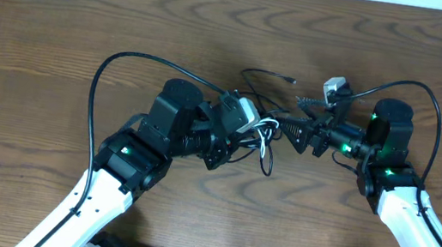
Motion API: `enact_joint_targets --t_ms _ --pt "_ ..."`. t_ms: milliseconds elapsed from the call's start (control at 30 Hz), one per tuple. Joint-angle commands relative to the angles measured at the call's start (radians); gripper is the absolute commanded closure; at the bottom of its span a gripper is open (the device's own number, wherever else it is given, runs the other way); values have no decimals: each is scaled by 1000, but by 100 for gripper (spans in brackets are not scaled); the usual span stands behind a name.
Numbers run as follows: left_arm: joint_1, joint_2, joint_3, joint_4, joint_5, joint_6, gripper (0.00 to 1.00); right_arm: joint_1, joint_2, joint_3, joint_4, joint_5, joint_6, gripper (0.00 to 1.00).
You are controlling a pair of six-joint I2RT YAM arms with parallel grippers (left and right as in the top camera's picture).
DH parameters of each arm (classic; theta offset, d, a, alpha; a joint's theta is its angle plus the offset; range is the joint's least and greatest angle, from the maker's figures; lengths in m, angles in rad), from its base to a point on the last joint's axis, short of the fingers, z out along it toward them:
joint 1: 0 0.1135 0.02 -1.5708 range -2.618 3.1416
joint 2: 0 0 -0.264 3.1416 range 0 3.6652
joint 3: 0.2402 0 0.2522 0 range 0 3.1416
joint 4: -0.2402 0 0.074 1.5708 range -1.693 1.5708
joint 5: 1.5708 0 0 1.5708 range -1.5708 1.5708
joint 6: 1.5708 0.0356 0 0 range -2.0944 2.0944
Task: Untangle cables
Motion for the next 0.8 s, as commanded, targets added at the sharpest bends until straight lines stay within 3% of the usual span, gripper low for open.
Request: enact_joint_targets --t_ms 0,500,633,767 --pt "5 -15 31 6 29 35 93 6 3 6 15 -71 -29 14" --pt "5 -15 31 51 123 34 92 90 3 6 165 -247 -77 8" --pt "5 -15 31 56 123 16 93 92 3 6 229 -291 -76 18" --pt "5 -14 31 59 123 16 93 92 3 5 225 -287 -77 42"
